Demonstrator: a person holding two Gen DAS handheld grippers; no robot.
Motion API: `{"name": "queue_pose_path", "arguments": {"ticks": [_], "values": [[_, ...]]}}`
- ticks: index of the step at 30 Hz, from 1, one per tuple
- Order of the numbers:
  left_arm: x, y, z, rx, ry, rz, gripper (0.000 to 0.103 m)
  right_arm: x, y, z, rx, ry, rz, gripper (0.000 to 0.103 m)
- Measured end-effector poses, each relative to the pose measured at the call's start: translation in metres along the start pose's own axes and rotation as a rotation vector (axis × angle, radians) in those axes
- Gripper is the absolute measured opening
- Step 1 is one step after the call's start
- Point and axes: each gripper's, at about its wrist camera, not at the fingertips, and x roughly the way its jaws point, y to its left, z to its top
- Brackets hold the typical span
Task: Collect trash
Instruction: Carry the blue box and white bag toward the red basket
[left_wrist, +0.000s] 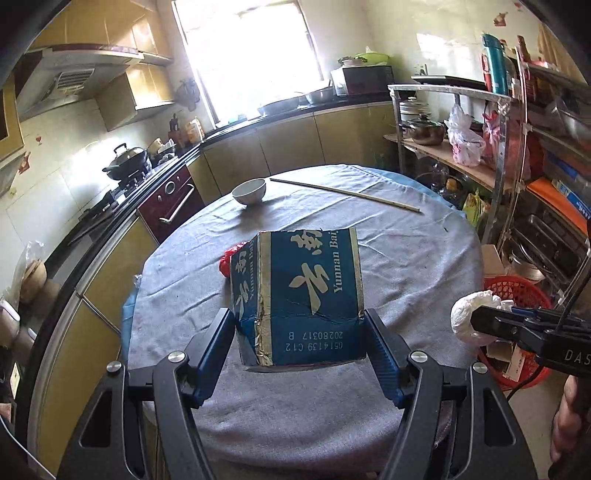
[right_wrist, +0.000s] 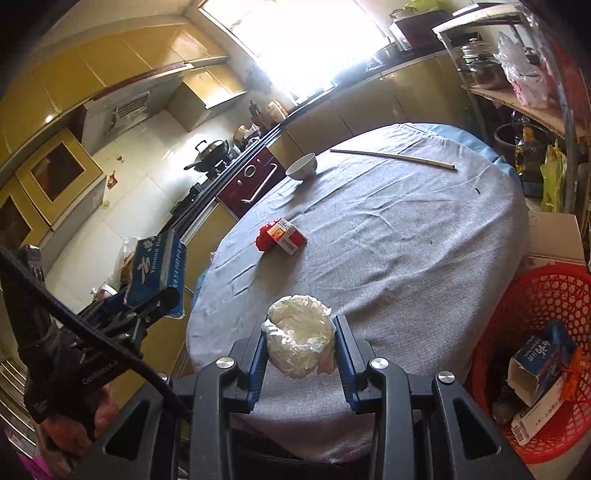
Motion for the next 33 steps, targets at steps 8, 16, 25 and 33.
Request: {"name": "queue_pose_path", "arguments": {"ticks": [8, 16, 25, 33], "values": [[-0.010, -0.023, -0.003, 0.028, -0.001, 0.003, 0.071, -0.024, -0.008, -0.006, -0.008, -0.024, 0.012, 0.036], [-0.006, -0.051, 0.006, 0.097, -0.004, -0.018, 0.071, -0.044, -0.034, -0.004, 0.057, -0.074, -0.001, 0.036], [0.000, -0.081, 0.011, 0.157, 0.003, -0.039, 0.071, -0.062, -0.059, -0.005, 0.091, -0.097, -0.019, 0.036], [0.003, -0.107, 0.017, 0.205, 0.003, -0.069, 0.071, -0.081, -0.080, -0.009, 0.136, -0.122, -0.046, 0.036]]}}
